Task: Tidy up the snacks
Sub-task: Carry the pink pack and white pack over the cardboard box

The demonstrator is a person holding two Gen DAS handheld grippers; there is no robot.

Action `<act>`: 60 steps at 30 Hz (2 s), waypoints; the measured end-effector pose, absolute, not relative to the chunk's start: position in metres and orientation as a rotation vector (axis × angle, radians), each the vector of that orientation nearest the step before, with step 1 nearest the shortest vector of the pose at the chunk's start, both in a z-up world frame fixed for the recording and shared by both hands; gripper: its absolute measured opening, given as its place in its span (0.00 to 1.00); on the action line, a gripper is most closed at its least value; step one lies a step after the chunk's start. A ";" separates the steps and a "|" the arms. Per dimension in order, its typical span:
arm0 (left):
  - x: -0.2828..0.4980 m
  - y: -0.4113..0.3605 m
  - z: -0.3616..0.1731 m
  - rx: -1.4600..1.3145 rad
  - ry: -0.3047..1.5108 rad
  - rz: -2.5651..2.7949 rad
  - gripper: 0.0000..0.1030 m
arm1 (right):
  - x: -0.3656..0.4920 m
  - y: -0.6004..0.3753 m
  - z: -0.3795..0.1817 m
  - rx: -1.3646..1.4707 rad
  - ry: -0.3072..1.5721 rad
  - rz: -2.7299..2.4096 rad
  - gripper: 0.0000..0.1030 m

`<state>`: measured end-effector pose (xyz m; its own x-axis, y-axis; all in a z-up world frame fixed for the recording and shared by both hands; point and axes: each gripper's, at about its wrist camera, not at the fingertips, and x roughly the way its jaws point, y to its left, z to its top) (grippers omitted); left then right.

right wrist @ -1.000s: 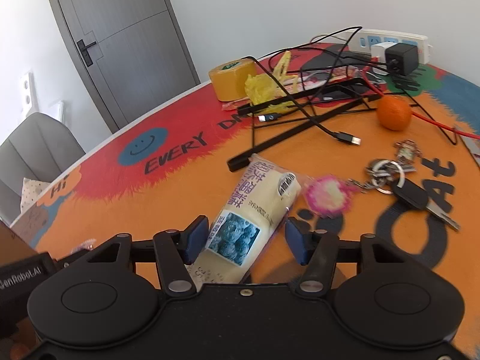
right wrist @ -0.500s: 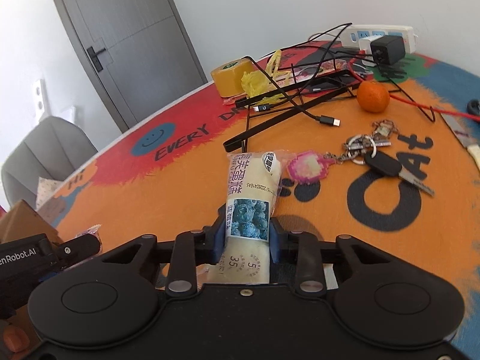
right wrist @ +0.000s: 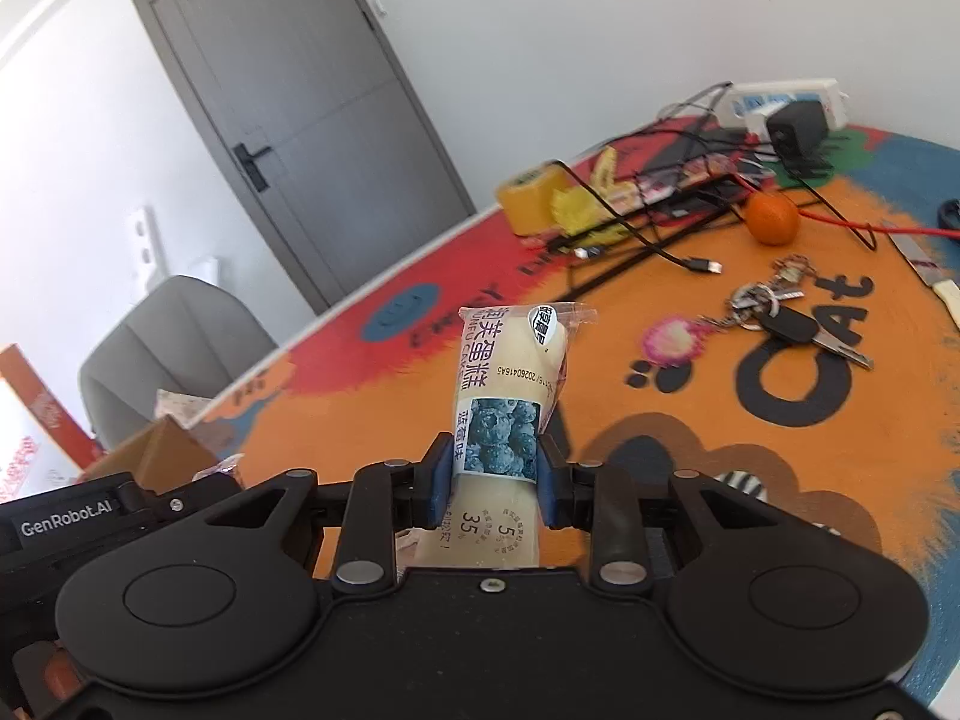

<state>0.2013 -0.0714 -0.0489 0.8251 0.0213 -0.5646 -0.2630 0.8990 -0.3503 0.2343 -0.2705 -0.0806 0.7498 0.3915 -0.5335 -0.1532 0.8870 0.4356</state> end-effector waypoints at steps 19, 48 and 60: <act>0.148 -0.024 -0.007 -0.449 0.486 0.203 0.30 | 0.205 -0.223 -0.037 0.380 0.584 0.463 0.28; 0.110 0.081 -0.016 -0.550 0.459 0.273 0.43 | 0.179 -0.111 -0.015 0.262 0.582 0.653 0.28; 0.089 0.113 -0.013 -0.572 0.434 0.340 0.43 | 0.186 -0.075 -0.021 0.233 0.618 0.695 0.28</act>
